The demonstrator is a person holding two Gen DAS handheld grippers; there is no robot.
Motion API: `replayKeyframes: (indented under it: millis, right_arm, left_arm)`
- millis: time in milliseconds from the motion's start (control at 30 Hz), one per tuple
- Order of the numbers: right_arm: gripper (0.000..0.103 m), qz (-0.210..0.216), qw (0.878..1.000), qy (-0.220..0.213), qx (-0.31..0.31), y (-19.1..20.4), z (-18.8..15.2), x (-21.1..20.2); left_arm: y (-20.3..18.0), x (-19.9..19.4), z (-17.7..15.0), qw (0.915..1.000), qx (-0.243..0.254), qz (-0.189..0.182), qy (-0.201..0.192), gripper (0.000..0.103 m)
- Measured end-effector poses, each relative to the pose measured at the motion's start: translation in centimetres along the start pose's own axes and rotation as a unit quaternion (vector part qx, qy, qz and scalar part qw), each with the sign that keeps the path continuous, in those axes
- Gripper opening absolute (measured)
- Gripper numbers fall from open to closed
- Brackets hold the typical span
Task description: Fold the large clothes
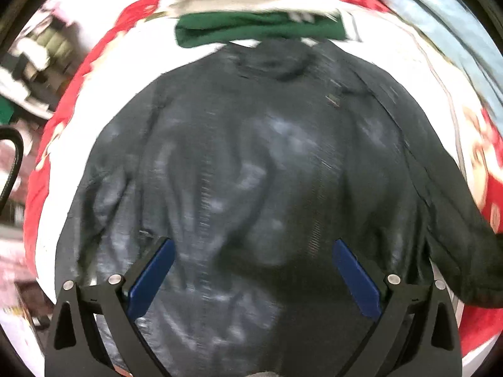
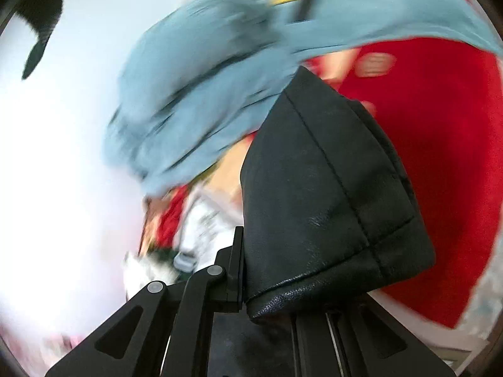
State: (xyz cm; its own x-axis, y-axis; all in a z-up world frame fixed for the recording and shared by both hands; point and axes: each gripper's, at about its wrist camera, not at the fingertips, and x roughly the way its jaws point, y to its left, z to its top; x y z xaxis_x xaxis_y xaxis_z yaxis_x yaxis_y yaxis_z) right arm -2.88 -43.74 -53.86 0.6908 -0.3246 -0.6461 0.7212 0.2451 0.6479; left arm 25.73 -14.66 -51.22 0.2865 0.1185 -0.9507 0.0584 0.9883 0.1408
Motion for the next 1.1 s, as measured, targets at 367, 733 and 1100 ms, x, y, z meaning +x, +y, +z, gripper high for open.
replayKeyframes:
  millis: [367,733,1100]
  right_arm:
    - [0.007,0.008,0.92,0.191,-0.342,21.4,-22.9,14.7]
    - [0.067,-0.03,0.756,0.361,-0.545,22.6,-45.0,19.5]
    - [0.068,-0.079,0.816,0.421,-0.389,16.4,-38.8,11.3]
  left_arm:
    - [15.1,2.4,-0.4,0.9881,-0.136,0.071,-0.001,0.103]
    - [28.3,4.9,-8.6,0.9603,-0.262,0.067,0.068,0.103]
    - [40.6,8.6,-24.1,0.7825,-0.583,-0.189,0.11,0.1]
